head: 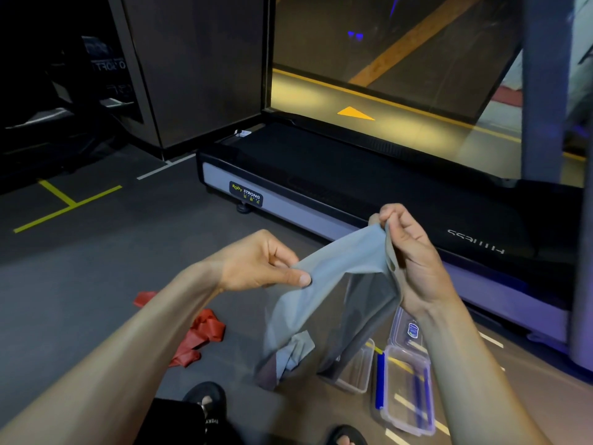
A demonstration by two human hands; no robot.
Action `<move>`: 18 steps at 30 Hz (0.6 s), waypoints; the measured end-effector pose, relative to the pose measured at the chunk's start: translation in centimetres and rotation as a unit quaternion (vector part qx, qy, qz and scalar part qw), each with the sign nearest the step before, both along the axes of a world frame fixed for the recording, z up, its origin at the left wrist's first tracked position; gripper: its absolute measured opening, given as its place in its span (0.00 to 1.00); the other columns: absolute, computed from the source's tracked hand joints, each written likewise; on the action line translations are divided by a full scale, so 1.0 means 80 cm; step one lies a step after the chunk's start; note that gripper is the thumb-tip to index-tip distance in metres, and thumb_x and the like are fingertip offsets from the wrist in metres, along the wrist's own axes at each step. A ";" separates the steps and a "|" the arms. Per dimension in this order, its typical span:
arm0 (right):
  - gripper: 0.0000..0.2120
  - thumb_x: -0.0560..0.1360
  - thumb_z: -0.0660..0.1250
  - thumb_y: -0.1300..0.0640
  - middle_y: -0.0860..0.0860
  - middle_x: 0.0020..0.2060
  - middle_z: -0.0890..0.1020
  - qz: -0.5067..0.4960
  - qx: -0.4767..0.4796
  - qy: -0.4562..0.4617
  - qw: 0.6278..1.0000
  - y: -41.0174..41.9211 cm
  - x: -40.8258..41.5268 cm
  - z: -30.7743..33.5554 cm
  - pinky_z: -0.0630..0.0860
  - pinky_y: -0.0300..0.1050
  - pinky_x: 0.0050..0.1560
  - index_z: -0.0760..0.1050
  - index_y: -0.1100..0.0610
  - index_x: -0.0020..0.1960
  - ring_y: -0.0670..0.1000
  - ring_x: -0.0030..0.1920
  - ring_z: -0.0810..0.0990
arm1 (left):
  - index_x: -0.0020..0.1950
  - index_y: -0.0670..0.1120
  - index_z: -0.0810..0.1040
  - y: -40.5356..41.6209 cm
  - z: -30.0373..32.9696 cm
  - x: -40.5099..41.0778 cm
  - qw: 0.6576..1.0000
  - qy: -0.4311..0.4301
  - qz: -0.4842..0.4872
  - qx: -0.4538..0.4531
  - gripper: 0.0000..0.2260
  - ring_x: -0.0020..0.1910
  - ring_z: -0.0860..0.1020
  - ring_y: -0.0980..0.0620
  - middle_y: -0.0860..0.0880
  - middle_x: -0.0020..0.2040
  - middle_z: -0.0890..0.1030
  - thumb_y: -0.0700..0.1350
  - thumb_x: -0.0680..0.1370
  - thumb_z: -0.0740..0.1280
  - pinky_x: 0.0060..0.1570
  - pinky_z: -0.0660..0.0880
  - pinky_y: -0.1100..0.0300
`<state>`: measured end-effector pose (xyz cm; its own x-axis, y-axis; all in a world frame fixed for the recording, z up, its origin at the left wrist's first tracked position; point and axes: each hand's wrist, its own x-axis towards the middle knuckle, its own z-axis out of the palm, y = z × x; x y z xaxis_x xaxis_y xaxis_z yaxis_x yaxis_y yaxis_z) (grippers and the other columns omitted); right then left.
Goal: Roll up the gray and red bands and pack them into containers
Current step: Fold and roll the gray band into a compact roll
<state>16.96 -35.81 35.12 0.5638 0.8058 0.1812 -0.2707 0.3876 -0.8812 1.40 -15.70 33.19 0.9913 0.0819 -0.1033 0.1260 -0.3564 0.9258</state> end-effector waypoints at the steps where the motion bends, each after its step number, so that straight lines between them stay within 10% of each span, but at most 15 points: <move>1: 0.05 0.80 0.63 0.55 0.50 0.40 0.76 -0.001 -0.001 -0.003 1.000 -0.001 0.001 -0.001 0.77 0.38 0.38 0.76 0.53 0.47 0.46 0.37 0.76 | 0.38 0.50 0.86 0.000 0.000 0.000 1.000 -0.001 0.000 -0.001 0.09 0.33 0.56 0.41 0.45 0.28 0.61 0.53 0.74 0.76 0.34 0.55 0.50; 18: 0.14 0.72 0.78 0.46 0.50 0.41 0.76 0.016 -0.017 -0.031 0.999 -0.008 0.014 -0.008 0.77 0.39 0.40 0.78 0.52 0.47 0.46 0.38 0.76 | 0.42 0.45 0.87 0.005 -0.003 0.002 1.000 -0.007 0.024 0.008 0.13 0.32 0.61 0.47 0.47 0.27 0.67 0.55 0.72 0.77 0.36 0.62 0.55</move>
